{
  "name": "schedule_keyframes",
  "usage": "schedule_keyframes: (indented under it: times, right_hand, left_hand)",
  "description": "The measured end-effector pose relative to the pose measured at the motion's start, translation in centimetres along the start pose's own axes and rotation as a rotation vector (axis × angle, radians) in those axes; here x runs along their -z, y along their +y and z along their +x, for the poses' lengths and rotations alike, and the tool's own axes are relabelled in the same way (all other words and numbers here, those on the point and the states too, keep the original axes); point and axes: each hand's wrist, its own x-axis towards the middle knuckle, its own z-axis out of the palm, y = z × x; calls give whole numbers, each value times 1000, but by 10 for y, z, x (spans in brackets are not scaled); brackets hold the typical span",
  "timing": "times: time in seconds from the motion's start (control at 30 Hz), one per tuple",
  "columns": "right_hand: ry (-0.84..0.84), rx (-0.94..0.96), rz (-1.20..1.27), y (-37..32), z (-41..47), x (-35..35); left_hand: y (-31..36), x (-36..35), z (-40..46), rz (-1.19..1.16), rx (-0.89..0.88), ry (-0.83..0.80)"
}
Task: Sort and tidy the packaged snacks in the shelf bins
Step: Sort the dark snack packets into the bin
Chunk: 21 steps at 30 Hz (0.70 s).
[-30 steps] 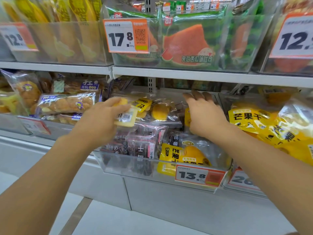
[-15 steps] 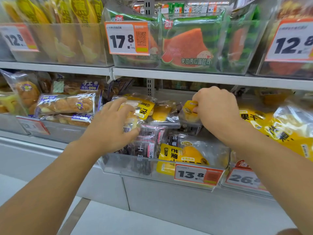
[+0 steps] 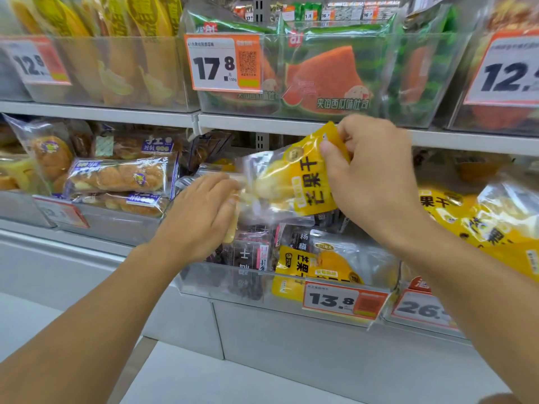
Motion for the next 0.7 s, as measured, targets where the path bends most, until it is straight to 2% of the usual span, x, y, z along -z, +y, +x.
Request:
schedule_keyframes:
  times: [0.1, 0.17, 0.23, 0.3, 0.37, 0.43, 0.5, 0.53, 0.6, 0.7]
  right_hand:
    - [-162, -432, 397, 17, 3, -41]
    - [-248, -712, 663, 22, 7, -64]
    - [-306, -887, 911, 17, 12, -78]
    - [-434, -907, 1060, 9, 16, -87]
    - [-565, -812, 946, 1, 19, -90]
    - [-542, -563, 484, 4, 21, -85]
    - [-436, -279, -20, 16, 21, -70]
    - [-441, -217, -164, 22, 20, -62]
    - [-582, -236, -245, 34, 14, -52]
    - [-729, -523, 62, 44, 9, -53]
  left_hand:
    - [6, 7, 0, -451, 203, 205]
    - [8, 14, 2, -587, 270, 338]
    - [4, 16, 2, -478, 214, 240]
    - [0, 11, -2, -205, 115, 71]
    - [-1, 4, -3, 53, 79, 20]
    - [5, 6, 0, 203, 134, 49]
    - [11, 10, 3, 230, 156, 63]
    - [13, 12, 4, 211, 144, 46]
    - [17, 14, 5, 186, 129, -32]
    - [25, 16, 7, 211, 166, -102]
